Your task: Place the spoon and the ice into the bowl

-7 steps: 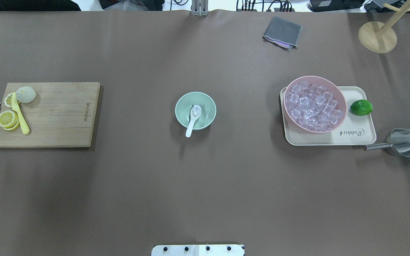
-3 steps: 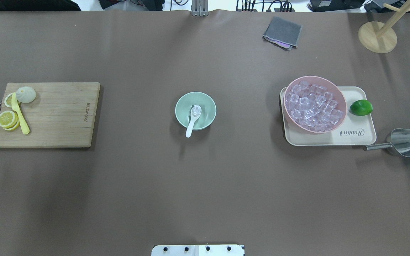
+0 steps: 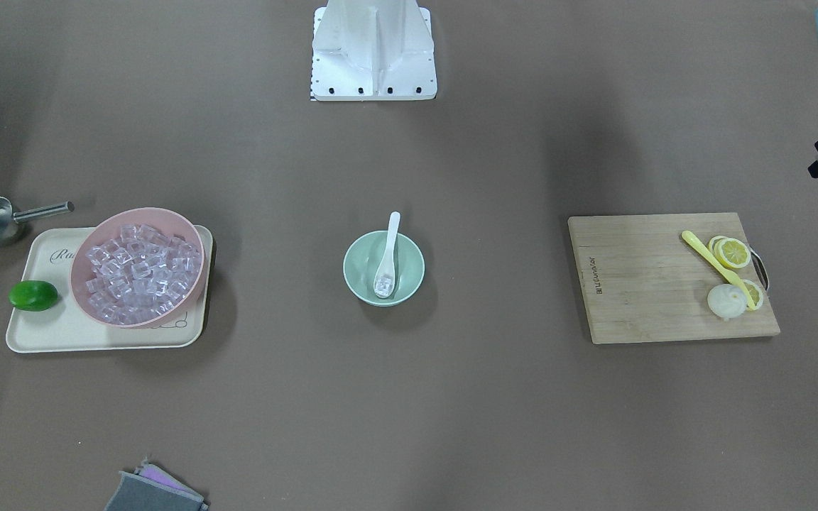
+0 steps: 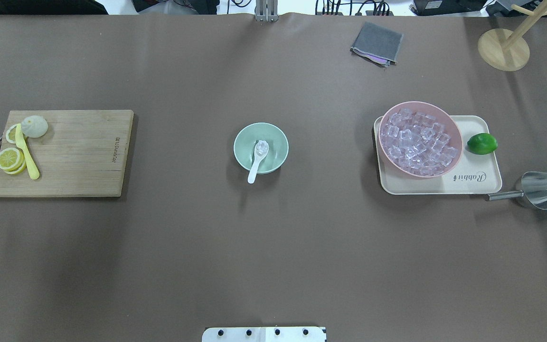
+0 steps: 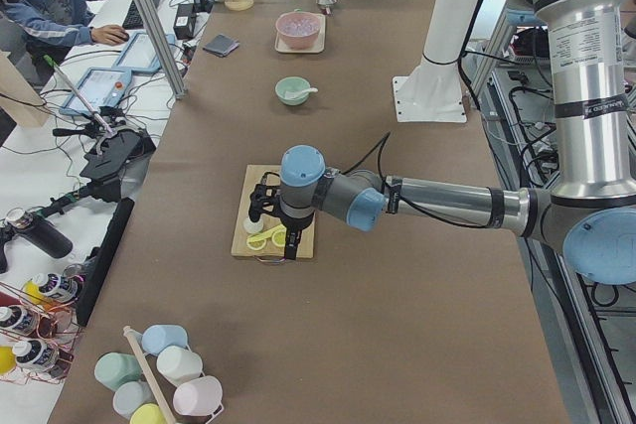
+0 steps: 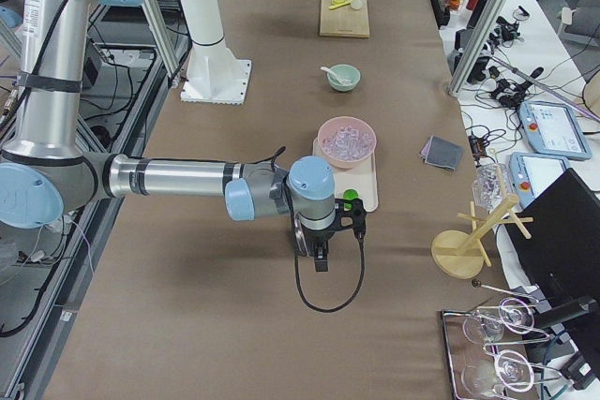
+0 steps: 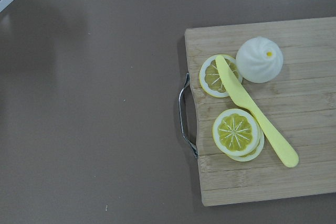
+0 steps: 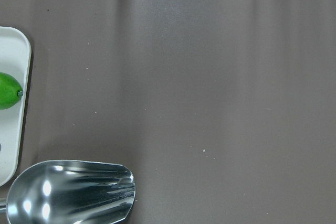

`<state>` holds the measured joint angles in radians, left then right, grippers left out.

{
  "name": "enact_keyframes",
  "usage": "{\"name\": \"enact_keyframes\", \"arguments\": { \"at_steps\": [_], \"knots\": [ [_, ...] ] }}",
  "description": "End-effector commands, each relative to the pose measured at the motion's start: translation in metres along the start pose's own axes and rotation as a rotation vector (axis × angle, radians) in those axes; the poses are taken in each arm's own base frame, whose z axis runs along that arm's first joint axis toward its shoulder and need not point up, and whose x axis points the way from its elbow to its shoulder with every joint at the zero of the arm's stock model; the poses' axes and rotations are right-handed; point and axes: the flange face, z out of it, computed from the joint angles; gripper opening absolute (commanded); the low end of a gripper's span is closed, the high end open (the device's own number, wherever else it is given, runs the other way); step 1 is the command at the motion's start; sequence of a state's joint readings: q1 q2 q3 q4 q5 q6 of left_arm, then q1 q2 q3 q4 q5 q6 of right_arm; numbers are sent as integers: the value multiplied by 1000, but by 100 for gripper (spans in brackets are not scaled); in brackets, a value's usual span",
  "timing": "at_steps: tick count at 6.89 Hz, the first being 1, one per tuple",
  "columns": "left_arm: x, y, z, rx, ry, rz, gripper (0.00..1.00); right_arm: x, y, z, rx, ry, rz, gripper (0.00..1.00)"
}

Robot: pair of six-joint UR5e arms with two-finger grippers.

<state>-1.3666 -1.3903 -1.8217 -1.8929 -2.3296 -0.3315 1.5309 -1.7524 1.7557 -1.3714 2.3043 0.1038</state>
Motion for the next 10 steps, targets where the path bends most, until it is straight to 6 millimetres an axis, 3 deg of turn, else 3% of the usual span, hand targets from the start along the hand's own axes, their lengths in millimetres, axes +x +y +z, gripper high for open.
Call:
{"name": "enact_keyframes", "arguments": {
  "at_steps": [1,7,10],
  "knots": [
    [0,1,0,0,1,0,98,-1,1,0,-3,-13,-1,100],
    [4,1,-6,14,6,12,98,1,1,2,-6,-15,2,100],
    [-4,7,-5,8,-2,-3,98,1,2,3,-10,-17,5,100]
  ]
}}
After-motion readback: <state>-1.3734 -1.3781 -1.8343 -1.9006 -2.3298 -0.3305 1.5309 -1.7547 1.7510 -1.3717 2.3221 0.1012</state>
